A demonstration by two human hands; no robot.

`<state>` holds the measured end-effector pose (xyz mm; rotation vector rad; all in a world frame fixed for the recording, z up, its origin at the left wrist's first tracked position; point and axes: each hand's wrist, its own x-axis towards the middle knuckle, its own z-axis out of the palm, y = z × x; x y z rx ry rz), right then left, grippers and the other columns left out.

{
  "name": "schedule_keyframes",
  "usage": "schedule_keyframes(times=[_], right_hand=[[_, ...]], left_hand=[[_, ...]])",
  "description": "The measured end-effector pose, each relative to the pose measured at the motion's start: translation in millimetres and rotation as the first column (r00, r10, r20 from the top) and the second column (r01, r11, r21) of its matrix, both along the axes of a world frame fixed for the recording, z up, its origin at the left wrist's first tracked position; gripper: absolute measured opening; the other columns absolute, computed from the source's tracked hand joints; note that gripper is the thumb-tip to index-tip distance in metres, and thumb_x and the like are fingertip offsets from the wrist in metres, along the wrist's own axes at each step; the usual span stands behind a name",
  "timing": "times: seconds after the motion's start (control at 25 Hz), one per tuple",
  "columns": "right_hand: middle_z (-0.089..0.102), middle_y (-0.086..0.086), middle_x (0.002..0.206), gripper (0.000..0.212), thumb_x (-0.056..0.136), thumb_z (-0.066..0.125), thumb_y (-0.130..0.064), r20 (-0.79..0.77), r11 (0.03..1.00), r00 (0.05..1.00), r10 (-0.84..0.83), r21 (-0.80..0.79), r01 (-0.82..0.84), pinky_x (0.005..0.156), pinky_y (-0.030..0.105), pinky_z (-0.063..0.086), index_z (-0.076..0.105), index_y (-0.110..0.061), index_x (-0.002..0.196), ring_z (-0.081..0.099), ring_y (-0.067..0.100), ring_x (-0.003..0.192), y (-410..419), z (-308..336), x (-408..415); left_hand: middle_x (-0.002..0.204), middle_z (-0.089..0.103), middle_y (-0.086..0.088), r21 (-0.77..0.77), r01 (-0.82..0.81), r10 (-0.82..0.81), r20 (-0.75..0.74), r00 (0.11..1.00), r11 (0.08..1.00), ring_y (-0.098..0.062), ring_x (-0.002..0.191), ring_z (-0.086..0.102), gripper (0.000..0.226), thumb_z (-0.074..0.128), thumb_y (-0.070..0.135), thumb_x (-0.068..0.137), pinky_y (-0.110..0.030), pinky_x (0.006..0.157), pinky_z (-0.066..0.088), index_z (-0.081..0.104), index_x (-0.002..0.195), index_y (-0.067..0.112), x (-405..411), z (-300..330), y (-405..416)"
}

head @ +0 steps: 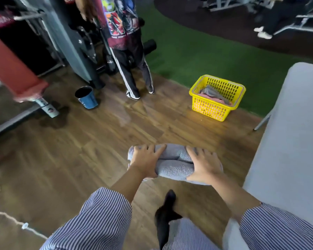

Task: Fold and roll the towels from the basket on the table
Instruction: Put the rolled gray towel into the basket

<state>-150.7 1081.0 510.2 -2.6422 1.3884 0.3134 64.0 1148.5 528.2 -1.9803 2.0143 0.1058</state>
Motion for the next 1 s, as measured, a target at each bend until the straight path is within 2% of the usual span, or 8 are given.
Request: schedule_keyframes(times=[0.16,0.36,0.44,0.56,0.8,0.88,0.96,1.0], right_hand=[[0.048,-0.003,0.123,0.106,0.042,0.061,-0.066,0.009,0.998,0.998,-0.062,0.022,0.062,0.078,0.038,0.04,0.019,-0.032,0.134,0.051,0.027,0.107,-87,-16,24],[0.055,-0.003,0.113,0.108,0.035,0.055,-0.068,0.011,0.986,0.988,-0.155,0.069,0.154,0.07,0.039,0.041,0.027,-0.031,0.132,0.056,0.027,0.095,-199,-15,52],[0.053,-0.003,0.116,0.106,0.038,0.052,-0.07,0.013,0.973,0.976,-0.218,0.075,0.216,0.074,0.04,0.04,0.027,-0.03,0.133,0.054,0.028,0.099,-244,-9,55],[0.044,-0.001,0.13,0.112,0.047,0.056,-0.071,-0.034,0.962,0.968,-0.251,0.099,0.253,0.084,0.042,0.037,0.017,-0.029,0.143,0.045,0.027,0.114,-295,-12,52],[0.047,-0.001,0.127,0.119,0.042,0.054,-0.072,-0.086,0.897,0.902,-0.423,0.1,0.43,0.082,0.046,0.04,0.016,-0.031,0.146,0.049,0.027,0.11,-413,-45,50],[0.054,-0.002,0.116,0.121,0.032,0.056,-0.072,-0.104,0.865,0.867,-0.488,0.079,0.496,0.075,0.047,0.044,0.03,-0.03,0.142,0.055,0.026,0.1,-458,-48,51],[0.062,-0.003,0.094,0.121,0.016,0.054,-0.073,-0.064,0.815,0.82,-0.568,0.091,0.572,0.058,0.045,0.048,0.051,-0.026,0.128,0.06,0.024,0.078,-493,-55,47],[0.062,-0.003,0.088,0.121,0.012,0.052,-0.072,-0.046,0.781,0.787,-0.615,0.102,0.616,0.054,0.044,0.048,0.054,-0.025,0.124,0.06,0.024,0.071,-511,-60,44]], left_hand=[[0.133,0.043,-0.008,0.016,0.081,-0.081,0.011,0.997,0.997,-0.031,0.114,0.046,0.105,0.066,0.055,0.068,-0.049,0.093,0.037,0.002,0.148,0.029,29,-8,-102],[0.136,0.039,-0.008,0.046,0.143,-0.144,0.003,0.99,0.989,-0.033,0.119,0.042,0.108,0.068,0.052,0.07,-0.053,0.096,0.034,-0.003,0.148,0.032,62,-4,-235],[0.139,0.035,-0.008,0.053,0.197,-0.196,-0.018,0.98,0.979,-0.032,0.121,0.04,0.108,0.068,0.051,0.07,-0.054,0.097,0.032,-0.003,0.148,0.033,68,-6,-291],[0.137,0.037,-0.008,0.073,0.287,-0.283,-0.058,0.957,0.955,-0.032,0.12,0.041,0.107,0.068,0.051,0.069,-0.052,0.097,0.033,-0.001,0.148,0.032,66,-18,-358],[0.136,0.043,-0.005,0.125,0.426,-0.415,-0.104,0.904,0.896,-0.029,0.119,0.046,0.103,0.068,0.046,0.065,-0.045,0.097,0.035,0.012,0.147,0.016,62,-65,-526],[0.134,0.045,-0.004,0.137,0.491,-0.476,-0.128,0.87,0.86,-0.029,0.116,0.047,0.097,0.066,0.048,0.065,-0.046,0.096,0.035,0.018,0.144,0.018,60,-76,-582],[0.132,0.046,-0.004,0.142,0.53,-0.512,-0.145,0.847,0.836,-0.029,0.114,0.047,0.095,0.064,0.056,0.065,-0.045,0.093,0.035,0.02,0.141,0.02,56,-82,-632],[0.13,0.046,-0.003,0.14,0.552,-0.537,-0.133,0.833,0.822,-0.029,0.112,0.048,0.096,0.063,0.06,0.064,-0.046,0.091,0.034,0.021,0.141,0.021,50,-83,-655]])
